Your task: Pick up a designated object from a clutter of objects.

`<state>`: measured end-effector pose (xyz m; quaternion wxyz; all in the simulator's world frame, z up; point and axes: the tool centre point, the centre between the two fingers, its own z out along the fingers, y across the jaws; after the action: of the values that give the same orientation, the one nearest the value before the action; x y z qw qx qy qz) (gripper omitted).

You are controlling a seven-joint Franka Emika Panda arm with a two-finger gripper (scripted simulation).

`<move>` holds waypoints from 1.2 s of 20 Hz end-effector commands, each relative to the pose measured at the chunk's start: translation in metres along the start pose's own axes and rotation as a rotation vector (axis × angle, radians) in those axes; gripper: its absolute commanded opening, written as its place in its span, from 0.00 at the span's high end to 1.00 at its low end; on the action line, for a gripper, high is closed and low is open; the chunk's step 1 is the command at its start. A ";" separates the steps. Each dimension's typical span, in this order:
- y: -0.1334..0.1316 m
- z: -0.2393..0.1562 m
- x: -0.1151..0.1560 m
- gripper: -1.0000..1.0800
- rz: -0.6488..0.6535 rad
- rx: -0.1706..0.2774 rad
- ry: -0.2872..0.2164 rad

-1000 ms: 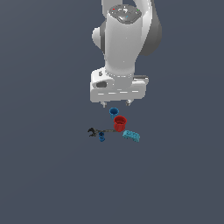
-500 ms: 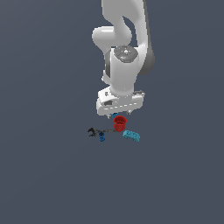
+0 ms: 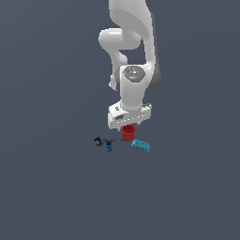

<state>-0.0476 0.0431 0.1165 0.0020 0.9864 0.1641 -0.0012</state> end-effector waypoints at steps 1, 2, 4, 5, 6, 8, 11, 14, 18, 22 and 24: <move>-0.003 0.008 -0.003 0.04 -0.012 0.002 0.002; -0.003 0.010 -0.004 0.04 -0.015 0.002 0.002; -0.005 0.014 -0.006 0.04 -0.020 0.003 0.003; -0.005 0.015 -0.006 0.04 -0.021 0.003 0.003; -0.005 0.015 -0.006 0.04 -0.022 0.004 0.003; -0.005 0.015 -0.006 0.04 -0.020 0.004 0.002; -0.005 0.017 -0.006 0.04 -0.020 0.004 0.002; -0.005 0.025 -0.007 0.04 -0.021 0.004 0.002; -0.005 0.044 -0.007 0.04 -0.022 0.004 0.003; -0.006 0.059 -0.007 0.04 -0.022 0.004 0.003; -0.005 0.063 -0.007 0.04 -0.022 0.004 0.003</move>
<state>-0.0430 0.0637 0.0767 -0.0008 0.9816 0.1898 0.0225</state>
